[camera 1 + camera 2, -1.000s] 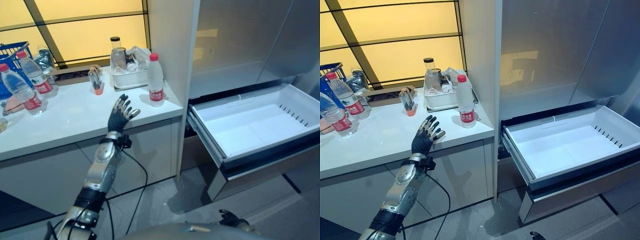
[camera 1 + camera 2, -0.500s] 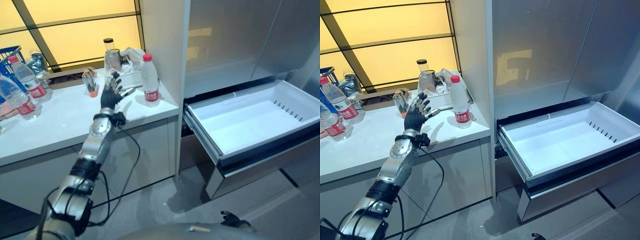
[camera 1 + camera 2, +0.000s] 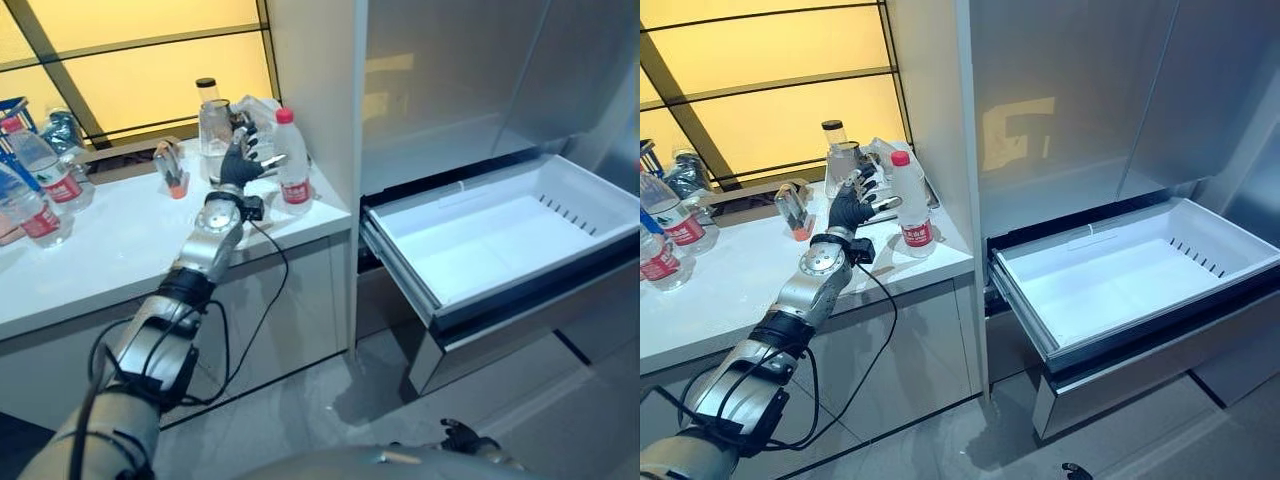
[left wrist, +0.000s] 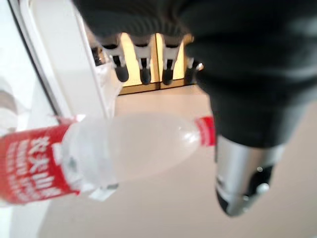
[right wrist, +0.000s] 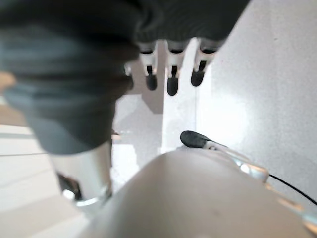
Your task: Take the drinks into the refrigerator
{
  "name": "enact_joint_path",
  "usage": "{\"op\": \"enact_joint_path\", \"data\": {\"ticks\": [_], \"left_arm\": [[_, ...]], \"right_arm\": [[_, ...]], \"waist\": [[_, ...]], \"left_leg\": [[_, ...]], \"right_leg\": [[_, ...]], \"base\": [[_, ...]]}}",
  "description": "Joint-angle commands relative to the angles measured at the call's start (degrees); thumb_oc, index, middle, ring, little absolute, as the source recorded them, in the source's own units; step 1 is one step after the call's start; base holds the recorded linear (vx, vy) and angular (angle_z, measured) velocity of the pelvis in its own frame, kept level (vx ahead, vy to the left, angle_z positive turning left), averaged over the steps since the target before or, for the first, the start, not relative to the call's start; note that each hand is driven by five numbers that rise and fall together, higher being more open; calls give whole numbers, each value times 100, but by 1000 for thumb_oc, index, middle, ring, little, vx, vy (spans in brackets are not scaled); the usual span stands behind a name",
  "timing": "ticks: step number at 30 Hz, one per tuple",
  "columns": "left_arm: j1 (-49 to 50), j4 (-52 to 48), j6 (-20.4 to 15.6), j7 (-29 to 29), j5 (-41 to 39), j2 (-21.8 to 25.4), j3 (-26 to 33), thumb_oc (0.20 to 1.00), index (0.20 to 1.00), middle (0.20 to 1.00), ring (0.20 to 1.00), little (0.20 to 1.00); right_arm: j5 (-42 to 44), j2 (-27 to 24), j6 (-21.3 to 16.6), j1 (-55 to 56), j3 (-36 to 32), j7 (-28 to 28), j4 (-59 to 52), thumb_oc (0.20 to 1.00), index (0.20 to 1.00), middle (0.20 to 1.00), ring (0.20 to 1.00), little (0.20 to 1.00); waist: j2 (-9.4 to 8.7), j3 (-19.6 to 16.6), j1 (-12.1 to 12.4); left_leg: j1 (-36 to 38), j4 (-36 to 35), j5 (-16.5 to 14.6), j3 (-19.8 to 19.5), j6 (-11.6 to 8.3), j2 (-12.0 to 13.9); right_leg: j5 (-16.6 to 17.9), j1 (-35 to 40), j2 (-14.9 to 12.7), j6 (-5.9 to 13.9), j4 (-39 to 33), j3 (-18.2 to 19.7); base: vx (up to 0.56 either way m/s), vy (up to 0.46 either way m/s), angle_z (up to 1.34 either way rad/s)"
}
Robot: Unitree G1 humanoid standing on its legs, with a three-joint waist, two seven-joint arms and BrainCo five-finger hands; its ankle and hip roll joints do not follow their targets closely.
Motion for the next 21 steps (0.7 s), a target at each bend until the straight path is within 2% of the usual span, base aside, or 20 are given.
{"op": "enact_joint_path", "data": {"ticks": [1, 12, 21], "left_arm": [[-916, 583, -93, -56, 423, 113, 144, 1000, 1000, 1000, 1000, 1000], [-233, 1215, -10, -212, 616, -35, 358, 1000, 1000, 1000, 1000, 1000], [-547, 1786, 48, -105, 949, -326, 255, 1000, 1000, 1000, 1000, 1000]], "right_arm": [[98, 339, 16, 28, 350, 8, 248, 1000, 1000, 1000, 1000, 1000], [184, 297, -44, -25, 218, -105, 188, 1000, 1000, 1000, 1000, 1000], [356, 210, -103, -138, 199, -157, 36, 1000, 1000, 1000, 1000, 1000]], "waist": [[-80, 203, -104], [-65, 276, -196], [-71, 370, -322]], "left_leg": [[-273, 37, -56, 43, 310, -252], [-292, 31, -45, 171, 306, -238], [-346, 12, -21, 259, 293, -213]], "right_leg": [[-721, 228, 51, 242, 574, 128], [-665, 185, 111, 226, 511, 283], [-616, 95, 156, 226, 480, 361]], "base": [[-2, -5, -6], [0, -1, -7], [-6, -4, -5]]}}
